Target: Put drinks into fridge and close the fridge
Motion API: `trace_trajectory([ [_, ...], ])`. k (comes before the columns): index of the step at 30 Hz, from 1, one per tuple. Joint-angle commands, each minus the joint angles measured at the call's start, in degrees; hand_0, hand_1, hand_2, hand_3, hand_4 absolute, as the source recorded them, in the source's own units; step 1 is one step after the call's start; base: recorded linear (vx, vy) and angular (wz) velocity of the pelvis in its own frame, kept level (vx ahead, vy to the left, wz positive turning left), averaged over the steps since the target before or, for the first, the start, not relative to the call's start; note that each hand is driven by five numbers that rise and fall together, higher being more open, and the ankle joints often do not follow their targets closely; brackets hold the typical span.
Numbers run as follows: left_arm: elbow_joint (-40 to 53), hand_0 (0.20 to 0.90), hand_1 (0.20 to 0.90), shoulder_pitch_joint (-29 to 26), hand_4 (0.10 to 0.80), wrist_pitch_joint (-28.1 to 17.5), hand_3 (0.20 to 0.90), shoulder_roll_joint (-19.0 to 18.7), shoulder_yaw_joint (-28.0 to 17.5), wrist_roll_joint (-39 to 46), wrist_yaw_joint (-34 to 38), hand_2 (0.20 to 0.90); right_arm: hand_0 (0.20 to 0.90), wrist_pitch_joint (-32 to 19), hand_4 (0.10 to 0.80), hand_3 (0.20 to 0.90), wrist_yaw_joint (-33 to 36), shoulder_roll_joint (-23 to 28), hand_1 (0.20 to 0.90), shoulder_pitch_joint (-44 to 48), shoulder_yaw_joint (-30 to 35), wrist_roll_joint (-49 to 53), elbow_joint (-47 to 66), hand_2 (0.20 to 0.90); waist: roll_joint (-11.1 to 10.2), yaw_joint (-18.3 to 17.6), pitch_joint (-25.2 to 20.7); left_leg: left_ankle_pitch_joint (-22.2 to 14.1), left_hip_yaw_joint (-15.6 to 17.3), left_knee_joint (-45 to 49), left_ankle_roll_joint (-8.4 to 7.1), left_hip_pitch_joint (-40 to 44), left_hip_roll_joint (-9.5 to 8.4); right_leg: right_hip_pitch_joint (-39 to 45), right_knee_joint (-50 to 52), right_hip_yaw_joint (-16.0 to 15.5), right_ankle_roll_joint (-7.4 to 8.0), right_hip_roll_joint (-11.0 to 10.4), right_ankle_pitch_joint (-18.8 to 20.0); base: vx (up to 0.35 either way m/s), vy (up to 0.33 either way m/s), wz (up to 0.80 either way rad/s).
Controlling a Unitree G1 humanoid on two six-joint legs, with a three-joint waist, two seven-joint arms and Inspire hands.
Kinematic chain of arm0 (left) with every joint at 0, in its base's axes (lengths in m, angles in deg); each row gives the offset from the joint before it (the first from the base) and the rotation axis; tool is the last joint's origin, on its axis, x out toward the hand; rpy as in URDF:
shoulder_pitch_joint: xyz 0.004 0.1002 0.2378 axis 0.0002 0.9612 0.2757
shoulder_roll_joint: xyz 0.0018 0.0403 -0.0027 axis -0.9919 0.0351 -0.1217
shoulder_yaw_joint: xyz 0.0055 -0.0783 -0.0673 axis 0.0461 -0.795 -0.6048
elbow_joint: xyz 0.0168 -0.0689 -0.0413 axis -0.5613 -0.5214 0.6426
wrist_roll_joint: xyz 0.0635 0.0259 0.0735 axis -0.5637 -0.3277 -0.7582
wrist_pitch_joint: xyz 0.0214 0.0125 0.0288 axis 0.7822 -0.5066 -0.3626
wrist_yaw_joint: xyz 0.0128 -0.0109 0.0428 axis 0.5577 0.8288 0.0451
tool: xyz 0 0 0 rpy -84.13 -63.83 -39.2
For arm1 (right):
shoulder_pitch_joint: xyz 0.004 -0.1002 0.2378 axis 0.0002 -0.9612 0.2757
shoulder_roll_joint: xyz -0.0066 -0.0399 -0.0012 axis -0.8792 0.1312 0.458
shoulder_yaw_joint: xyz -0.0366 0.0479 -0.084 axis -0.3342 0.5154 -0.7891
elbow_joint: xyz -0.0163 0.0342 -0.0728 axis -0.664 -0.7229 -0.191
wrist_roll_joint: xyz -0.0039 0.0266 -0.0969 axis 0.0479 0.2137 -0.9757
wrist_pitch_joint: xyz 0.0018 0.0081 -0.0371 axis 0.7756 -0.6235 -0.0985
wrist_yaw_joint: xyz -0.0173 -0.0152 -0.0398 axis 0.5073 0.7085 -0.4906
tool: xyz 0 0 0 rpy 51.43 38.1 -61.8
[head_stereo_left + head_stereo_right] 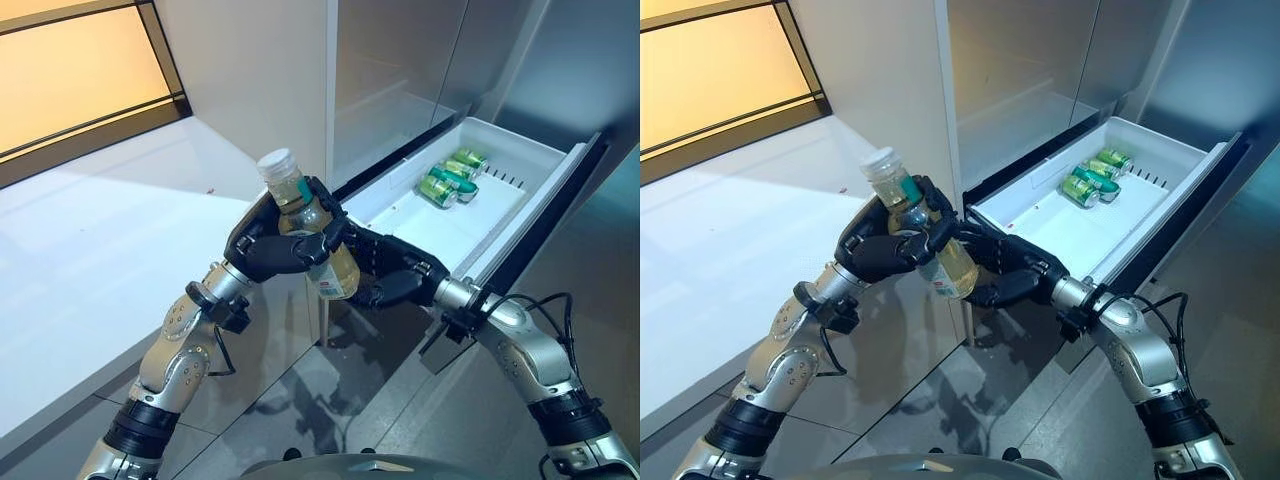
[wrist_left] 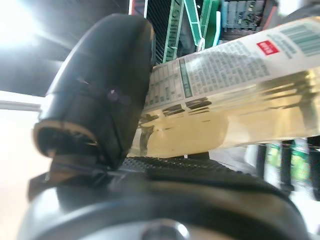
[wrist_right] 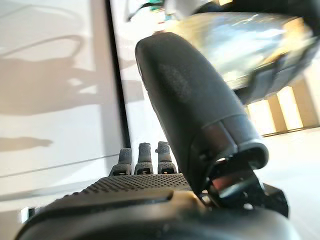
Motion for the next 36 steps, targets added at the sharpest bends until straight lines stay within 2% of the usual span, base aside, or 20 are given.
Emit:
trace_trajectory([
  [1,2.89,0.300,0.300,-7.81,0.100,-5.51,0.200,0.90,-0.94,1.63,0.17,0.300,0.900,-1.62,0.800,0.900,-1.25,0.73,0.900,6.35,1.83,6.50,5.71,0.900,-1.32,-0.29,-3.05,-6.29,2.87,1.47,1.50,0.62,-1.05,-0.63,5.68,0.79,1.92,0.72,-5.92,0.000,0.000,0.00],
  [13,-1.88,0.300,0.300,-13.28,0.100,-6.88,0.200,0.12,3.79,-4.08,7.11,0.300,0.900,0.32,0.800,0.900,-3.61,3.34,0.900,11.93,-2.78,6.22,6.77,0.900,-1.75,-1.46,-3.66,-6.31,4.25,1.68,1.43,0.82,-1.13,-0.69,5.30,1.51,2.17,0.74,-5.23,0.001,0.000,-0.01],
  [21,-5.58,0.300,0.300,-16.50,0.100,-6.07,0.200,-1.32,6.43,-8.14,8.68,0.300,0.900,0.10,0.800,0.900,-7.84,5.25,0.900,16.16,-5.52,0.53,7.67,0.900,-1.85,-2.01,-3.93,-6.35,5.51,1.46,1.43,1.01,-1.17,-0.71,4.74,1.85,2.40,0.86,-4.77,0.001,0.007,-0.05],
  [26,-6.25,0.300,0.300,-16.73,0.100,-5.73,0.200,-1.43,6.58,-8.12,9.15,0.300,0.900,1.13,0.800,0.900,-8.43,5.56,0.900,17.05,-5.88,3.95,8.00,0.900,-1.96,-2.13,-3.99,-6.26,6.10,1.49,1.36,0.88,-1.10,-0.84,4.56,1.95,2.44,0.94,-4.56,-0.001,0.003,-0.02],
  [33,-8.25,0.300,0.300,-16.35,0.100,-5.57,0.200,-0.01,8.42,-10.35,9.13,0.300,0.900,4.50,0.800,0.900,-8.74,3.25,0.900,17.93,-7.34,10.55,8.69,0.900,-2.21,-1.63,-3.80,-6.37,5.77,1.82,1.47,0.70,-1.25,-0.73,4.56,1.77,2.52,0.90,-4.53,-0.002,-0.001,-0.03],
  [36,-8.93,0.300,0.300,-16.26,0.100,-5.63,0.200,0.18,8.94,-10.88,8.98,0.300,0.900,4.25,0.800,0.900,-8.76,2.55,0.900,18.07,-7.66,10.42,8.43,0.900,-2.23,-1.50,-3.70,-6.43,5.72,1.89,1.49,0.76,-1.29,-0.63,4.52,1.65,2.55,0.86,-4.50,0.000,0.000,0.00],
])
